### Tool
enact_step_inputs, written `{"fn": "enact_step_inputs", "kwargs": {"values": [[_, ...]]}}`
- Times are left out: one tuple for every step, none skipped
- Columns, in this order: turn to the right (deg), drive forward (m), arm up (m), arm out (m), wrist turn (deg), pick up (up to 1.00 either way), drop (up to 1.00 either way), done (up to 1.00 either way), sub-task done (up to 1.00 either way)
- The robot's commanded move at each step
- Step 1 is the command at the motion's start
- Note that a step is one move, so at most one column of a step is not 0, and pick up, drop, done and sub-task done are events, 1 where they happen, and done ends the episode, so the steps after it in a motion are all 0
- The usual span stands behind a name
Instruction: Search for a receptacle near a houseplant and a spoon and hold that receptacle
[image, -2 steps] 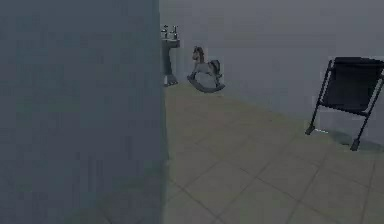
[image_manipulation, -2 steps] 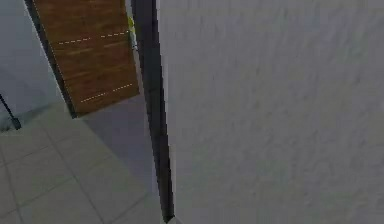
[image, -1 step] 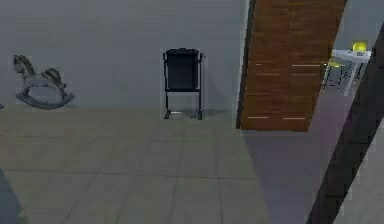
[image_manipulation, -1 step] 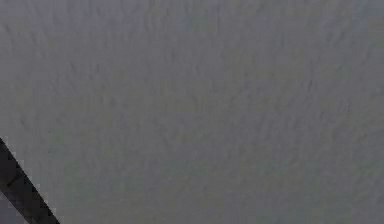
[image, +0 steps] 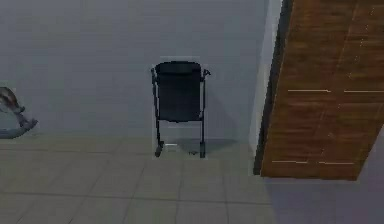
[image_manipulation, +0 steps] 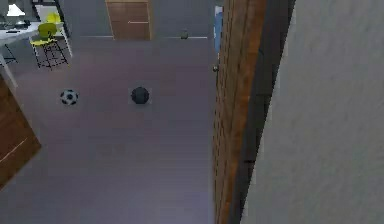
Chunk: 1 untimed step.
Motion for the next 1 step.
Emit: {"fn": "enact_step_inputs", "kwargs": {"values": [[45.0,0.0,0.0,0.0,0.0,0.0,0.0,0.0,0.0]]}}
